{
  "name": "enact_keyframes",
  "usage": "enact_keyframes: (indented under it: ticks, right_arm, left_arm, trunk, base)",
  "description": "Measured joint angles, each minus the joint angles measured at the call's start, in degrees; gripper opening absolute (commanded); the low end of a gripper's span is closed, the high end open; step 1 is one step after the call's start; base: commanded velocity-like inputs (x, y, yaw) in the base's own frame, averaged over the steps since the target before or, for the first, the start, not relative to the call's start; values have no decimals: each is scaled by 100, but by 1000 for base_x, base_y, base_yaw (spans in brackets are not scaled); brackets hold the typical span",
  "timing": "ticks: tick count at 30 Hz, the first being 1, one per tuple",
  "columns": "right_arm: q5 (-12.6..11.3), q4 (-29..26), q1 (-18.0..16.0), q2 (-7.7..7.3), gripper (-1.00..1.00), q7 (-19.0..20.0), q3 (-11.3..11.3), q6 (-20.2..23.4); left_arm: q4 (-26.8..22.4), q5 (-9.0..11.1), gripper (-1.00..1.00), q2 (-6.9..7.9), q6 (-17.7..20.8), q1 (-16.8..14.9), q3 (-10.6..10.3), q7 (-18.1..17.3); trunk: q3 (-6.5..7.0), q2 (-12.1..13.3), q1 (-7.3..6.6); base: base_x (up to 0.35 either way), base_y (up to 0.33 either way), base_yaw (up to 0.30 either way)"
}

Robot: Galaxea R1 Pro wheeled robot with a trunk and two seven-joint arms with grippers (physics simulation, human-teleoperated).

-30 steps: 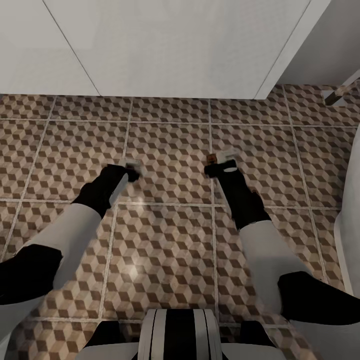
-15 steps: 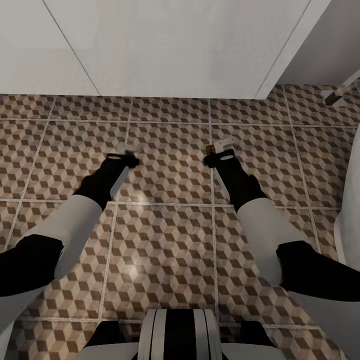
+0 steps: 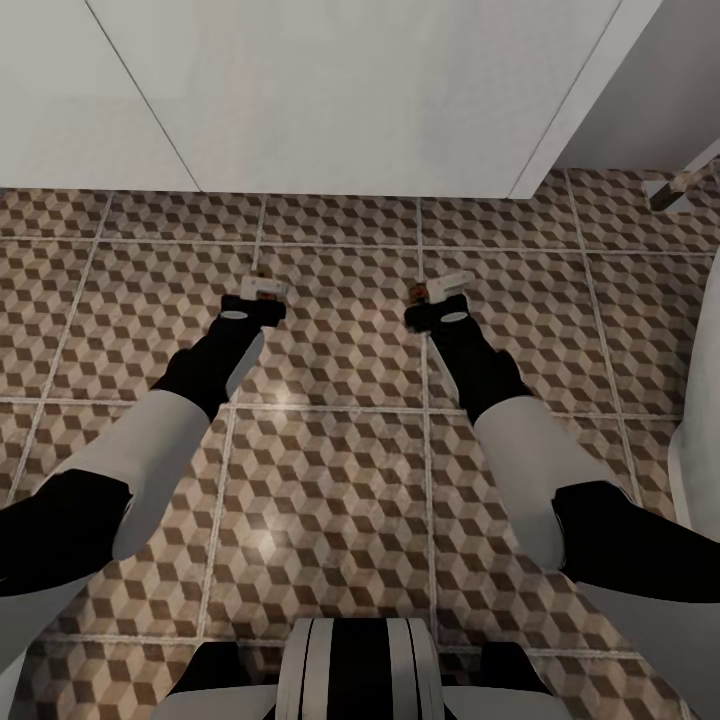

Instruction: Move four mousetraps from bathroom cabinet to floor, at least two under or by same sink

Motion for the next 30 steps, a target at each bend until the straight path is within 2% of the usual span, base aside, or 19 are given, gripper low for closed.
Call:
enact_keyframes:
  ticks: [8,19,22,30]
  right_arm:
    - [4,259,2,0,-100,-20,-5,-118]
    - [11,279,8,0,-100,-45,-8,-129]
    - [10,280,9,0,-100,-41,-9,-145]
    - [5,280,10,0,-100,-28,-8,-216]
  left_arm:
    - [-4,-4,-100,11,-284,85,-2,50]
    - [-35,1,-100,9,-332,163,-3,56]
    - [-30,8,-100,0,-335,165,-2,52]
    - [-55,10,-100,-29,-334,166,-3,49]
  trunk:
    - [0,0,0]
    - [-5,0,0]
    - [-86,-4,9]
    - [-148,-4,8]
  base:
    - [0,0,0]
    - [0,0,0]
    - [0,0,0]
    - [0,0,0]
